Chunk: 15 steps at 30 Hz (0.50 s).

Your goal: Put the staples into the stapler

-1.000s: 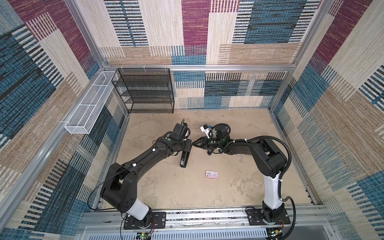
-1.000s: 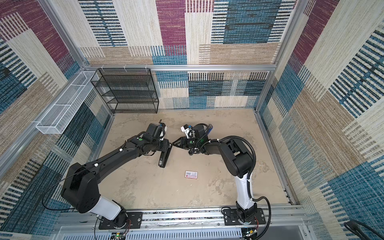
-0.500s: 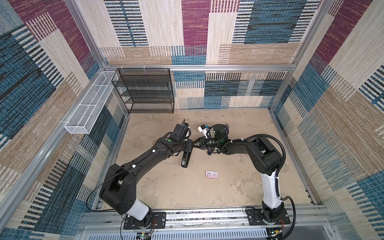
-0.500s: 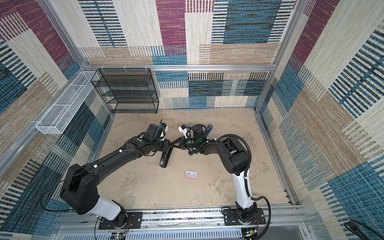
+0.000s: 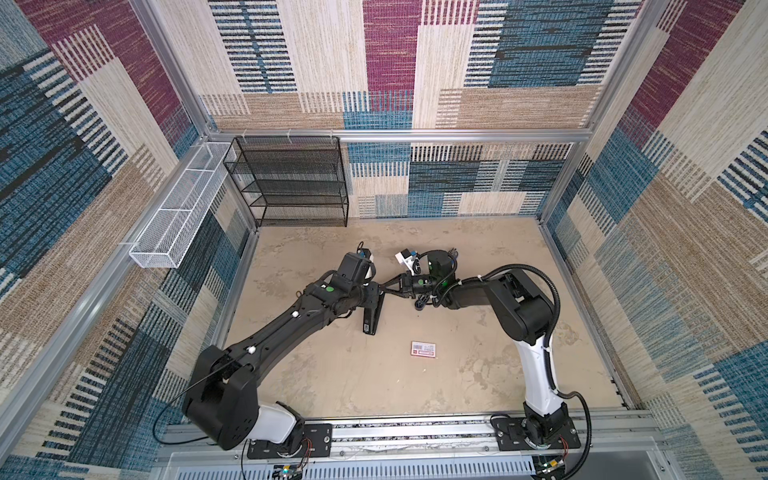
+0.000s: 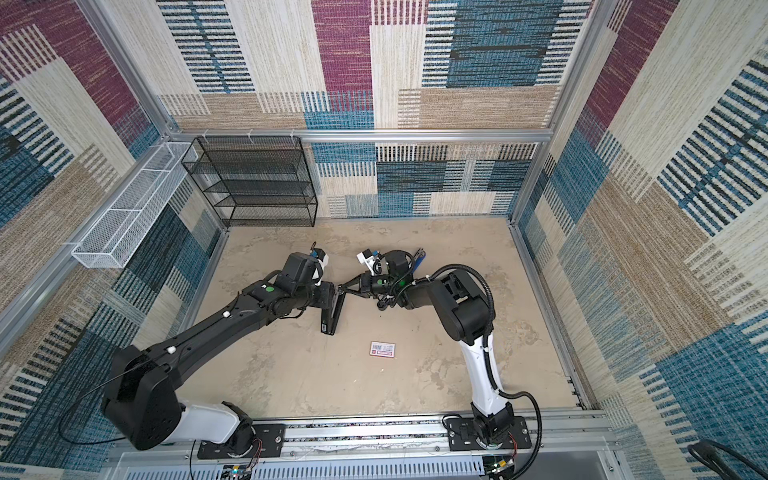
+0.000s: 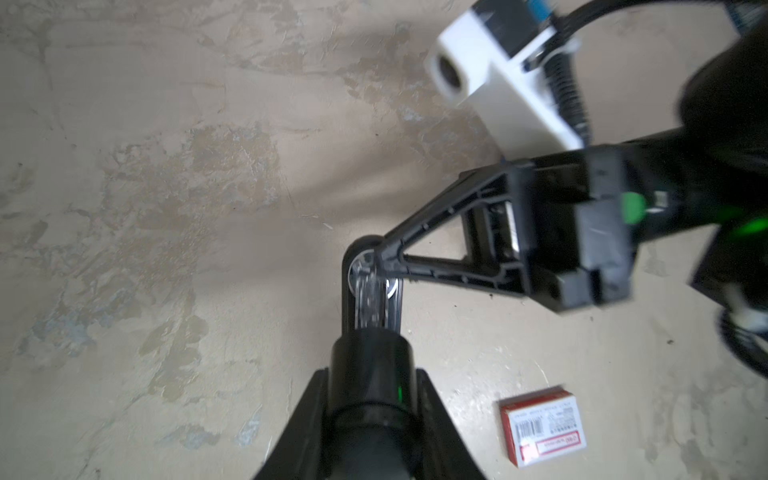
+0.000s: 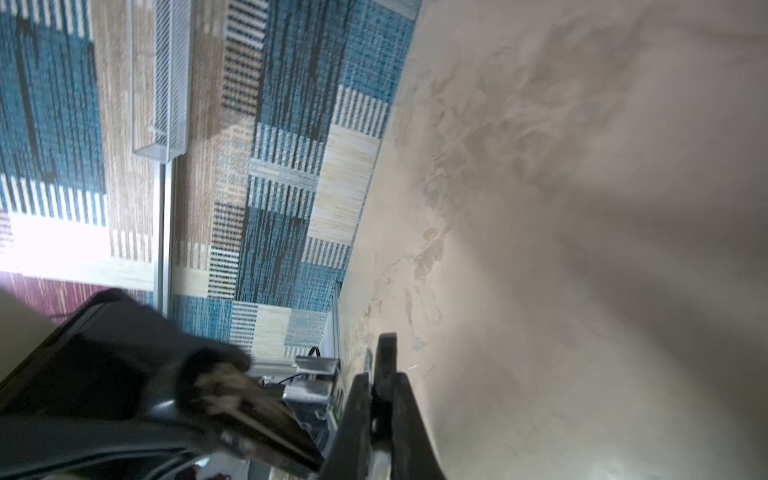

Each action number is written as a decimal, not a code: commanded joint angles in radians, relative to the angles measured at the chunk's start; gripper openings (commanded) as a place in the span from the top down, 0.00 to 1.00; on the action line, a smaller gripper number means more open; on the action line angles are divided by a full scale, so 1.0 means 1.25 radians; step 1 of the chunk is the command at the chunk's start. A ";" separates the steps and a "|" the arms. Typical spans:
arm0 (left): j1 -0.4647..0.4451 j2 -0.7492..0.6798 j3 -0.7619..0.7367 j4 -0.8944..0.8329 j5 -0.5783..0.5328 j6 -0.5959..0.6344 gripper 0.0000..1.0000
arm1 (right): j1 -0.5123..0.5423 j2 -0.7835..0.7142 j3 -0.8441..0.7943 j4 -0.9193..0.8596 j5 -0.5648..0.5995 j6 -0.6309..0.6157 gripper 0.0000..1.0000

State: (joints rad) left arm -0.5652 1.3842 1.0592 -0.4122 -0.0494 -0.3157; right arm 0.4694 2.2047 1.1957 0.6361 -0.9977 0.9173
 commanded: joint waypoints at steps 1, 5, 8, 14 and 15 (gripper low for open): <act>0.001 -0.039 -0.020 0.075 -0.009 -0.004 1.00 | -0.016 0.015 0.007 -0.013 0.074 -0.005 1.00; 0.001 -0.079 -0.050 0.068 -0.011 -0.009 1.00 | -0.032 0.029 0.022 -0.009 0.082 0.002 1.00; 0.001 -0.108 -0.077 0.068 -0.015 -0.012 1.00 | -0.046 0.043 0.033 -0.002 0.086 0.014 1.00; -0.001 -0.170 -0.151 0.091 -0.019 -0.024 1.00 | -0.067 0.072 0.071 0.000 0.100 0.026 1.00; -0.001 -0.179 -0.164 0.098 -0.018 -0.027 1.00 | -0.068 0.077 0.078 -0.003 0.103 0.024 1.00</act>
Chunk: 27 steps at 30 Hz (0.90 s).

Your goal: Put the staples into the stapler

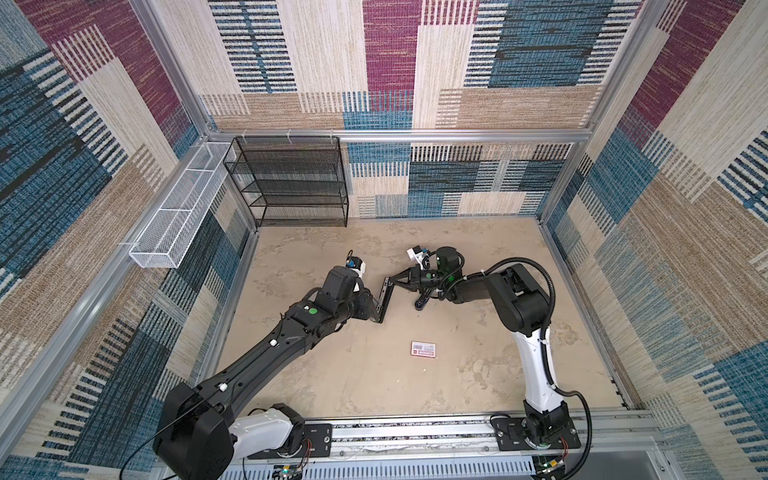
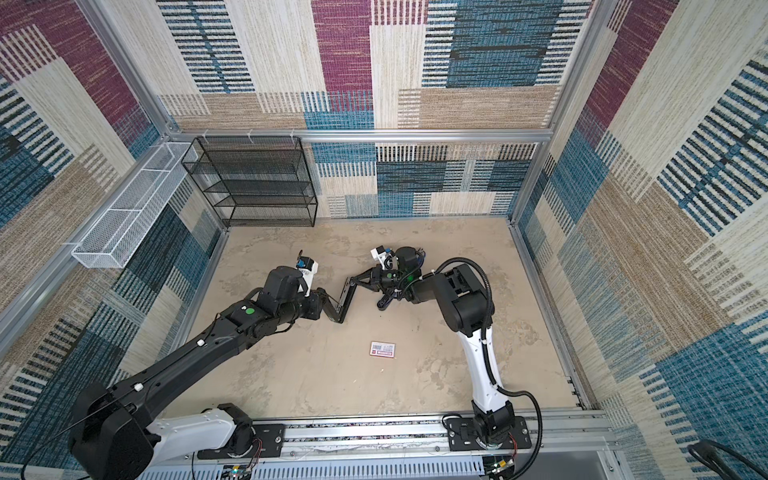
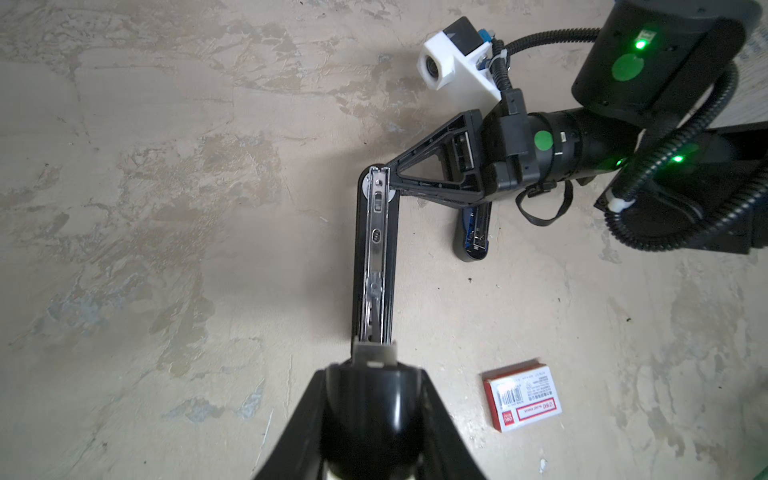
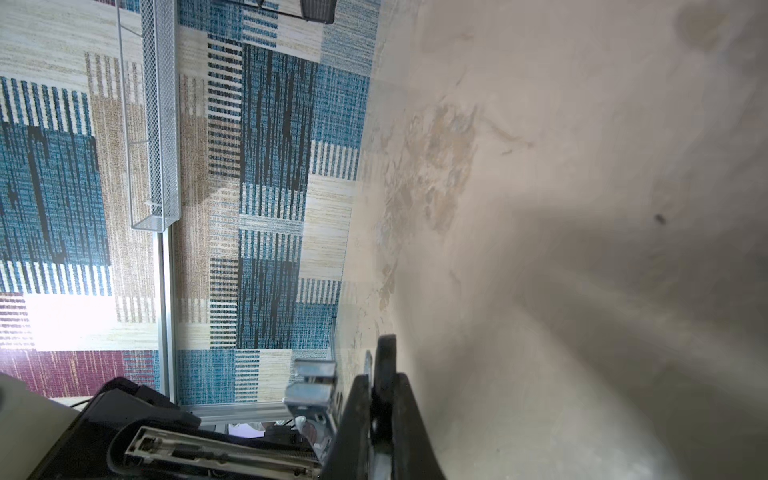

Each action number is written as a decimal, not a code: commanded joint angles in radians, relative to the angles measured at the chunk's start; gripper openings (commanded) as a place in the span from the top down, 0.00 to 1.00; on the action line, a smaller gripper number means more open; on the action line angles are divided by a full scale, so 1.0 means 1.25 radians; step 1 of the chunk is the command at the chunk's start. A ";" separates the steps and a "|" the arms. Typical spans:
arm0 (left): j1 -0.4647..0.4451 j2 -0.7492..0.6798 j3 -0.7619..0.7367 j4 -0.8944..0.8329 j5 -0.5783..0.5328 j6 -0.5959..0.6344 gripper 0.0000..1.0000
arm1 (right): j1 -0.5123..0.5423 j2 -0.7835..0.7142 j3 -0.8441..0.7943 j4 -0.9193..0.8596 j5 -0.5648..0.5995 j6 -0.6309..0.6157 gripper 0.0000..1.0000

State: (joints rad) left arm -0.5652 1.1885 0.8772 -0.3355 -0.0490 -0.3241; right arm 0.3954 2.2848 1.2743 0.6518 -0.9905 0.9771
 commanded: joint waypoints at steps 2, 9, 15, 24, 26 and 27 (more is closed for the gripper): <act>-0.002 -0.045 -0.054 0.052 -0.020 -0.026 1.00 | -0.012 0.023 0.034 -0.024 0.105 -0.026 1.00; -0.016 -0.115 -0.171 0.085 -0.052 -0.039 1.00 | -0.024 0.066 0.089 -0.034 0.114 -0.021 1.00; -0.037 -0.179 -0.263 0.113 -0.079 -0.072 1.00 | -0.032 0.095 0.126 -0.039 0.119 -0.021 1.00; -0.072 -0.224 -0.368 0.114 -0.095 -0.137 0.95 | -0.035 0.135 0.151 -0.020 0.113 -0.008 1.00; -0.079 -0.230 -0.381 0.114 -0.103 -0.143 0.95 | -0.035 0.141 0.155 -0.018 0.113 -0.006 1.00; -0.082 -0.231 -0.385 0.114 -0.103 -0.144 0.95 | -0.035 0.145 0.158 -0.016 0.113 -0.004 1.00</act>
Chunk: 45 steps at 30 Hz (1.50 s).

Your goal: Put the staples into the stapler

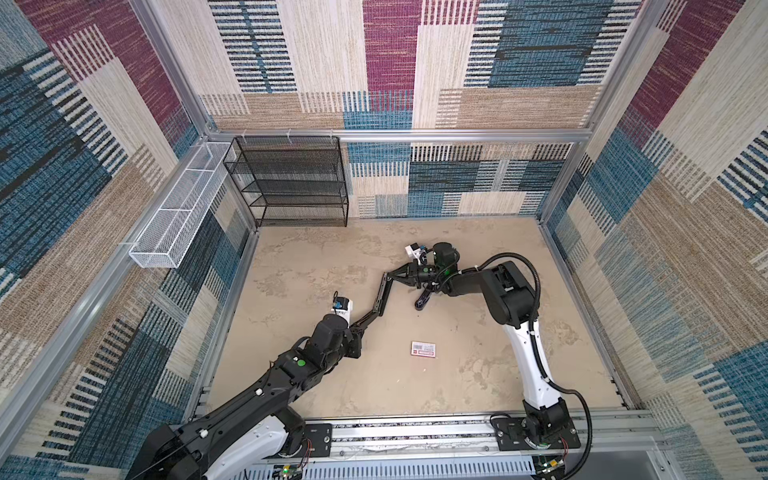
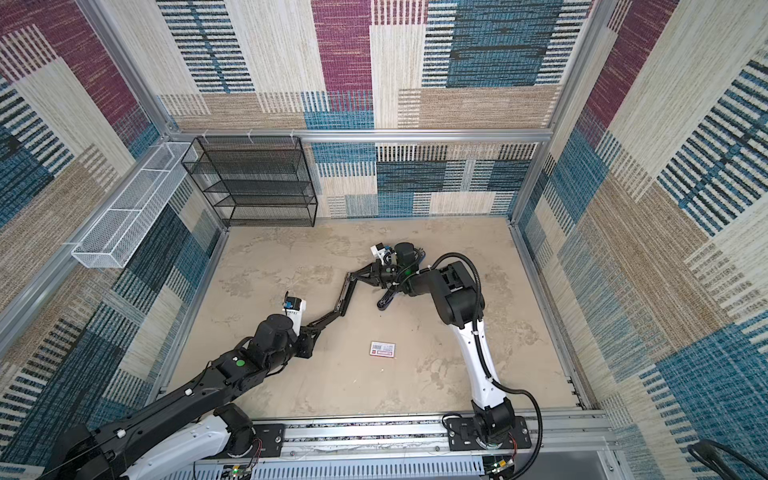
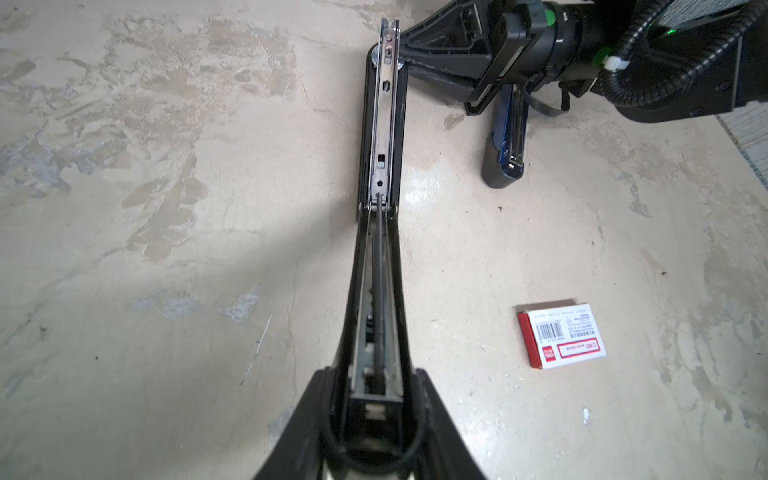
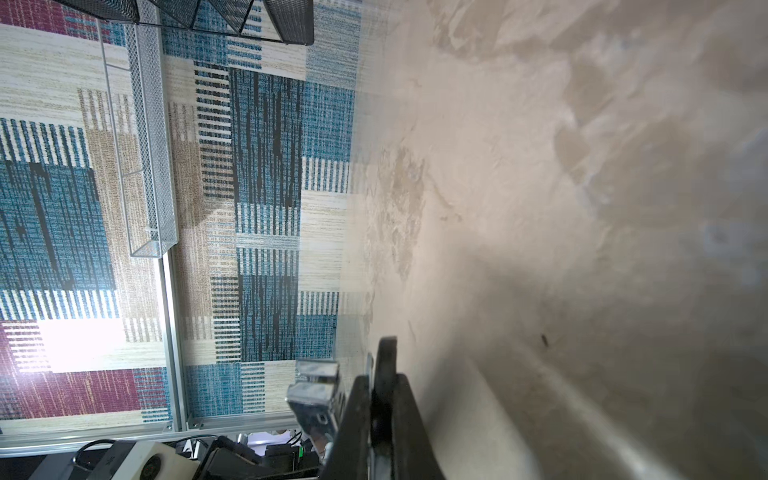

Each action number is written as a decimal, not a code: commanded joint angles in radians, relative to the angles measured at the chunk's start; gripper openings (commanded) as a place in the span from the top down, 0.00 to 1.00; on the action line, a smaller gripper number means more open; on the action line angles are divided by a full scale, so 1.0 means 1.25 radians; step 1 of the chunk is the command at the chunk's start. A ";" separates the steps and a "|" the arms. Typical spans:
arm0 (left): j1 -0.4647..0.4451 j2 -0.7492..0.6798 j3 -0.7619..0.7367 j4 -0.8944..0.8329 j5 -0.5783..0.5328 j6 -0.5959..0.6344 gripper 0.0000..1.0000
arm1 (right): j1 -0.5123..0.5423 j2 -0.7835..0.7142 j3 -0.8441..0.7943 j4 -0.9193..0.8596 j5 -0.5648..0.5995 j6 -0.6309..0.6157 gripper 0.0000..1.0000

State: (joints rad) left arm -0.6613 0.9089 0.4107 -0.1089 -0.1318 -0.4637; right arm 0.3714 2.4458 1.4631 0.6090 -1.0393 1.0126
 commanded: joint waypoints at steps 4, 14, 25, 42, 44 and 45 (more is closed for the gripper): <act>-0.019 -0.011 -0.026 -0.068 -0.048 -0.040 0.92 | -0.018 0.026 0.016 0.015 0.155 -0.030 1.00; -0.033 0.007 -0.046 -0.065 -0.064 -0.085 0.70 | -0.025 0.034 0.017 0.015 0.155 -0.032 1.00; -0.055 0.000 -0.089 -0.056 -0.096 -0.159 0.61 | -0.031 0.045 0.031 0.005 0.154 -0.035 1.00; -0.061 -0.019 -0.070 -0.054 -0.092 -0.175 0.56 | -0.034 0.010 0.017 -0.123 0.219 -0.126 0.64; -0.061 -0.016 -0.063 -0.053 -0.086 -0.174 0.56 | -0.036 -0.009 0.004 -0.125 0.232 -0.135 0.62; -0.061 -0.012 -0.056 -0.054 -0.083 -0.173 0.56 | -0.037 -0.018 0.003 -0.136 0.239 -0.143 0.61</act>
State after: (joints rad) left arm -0.7380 0.8890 0.3225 -0.1726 -0.2508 -0.6697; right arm 0.3317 2.4344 1.4826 0.5804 -0.8242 0.9028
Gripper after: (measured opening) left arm 0.438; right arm 0.386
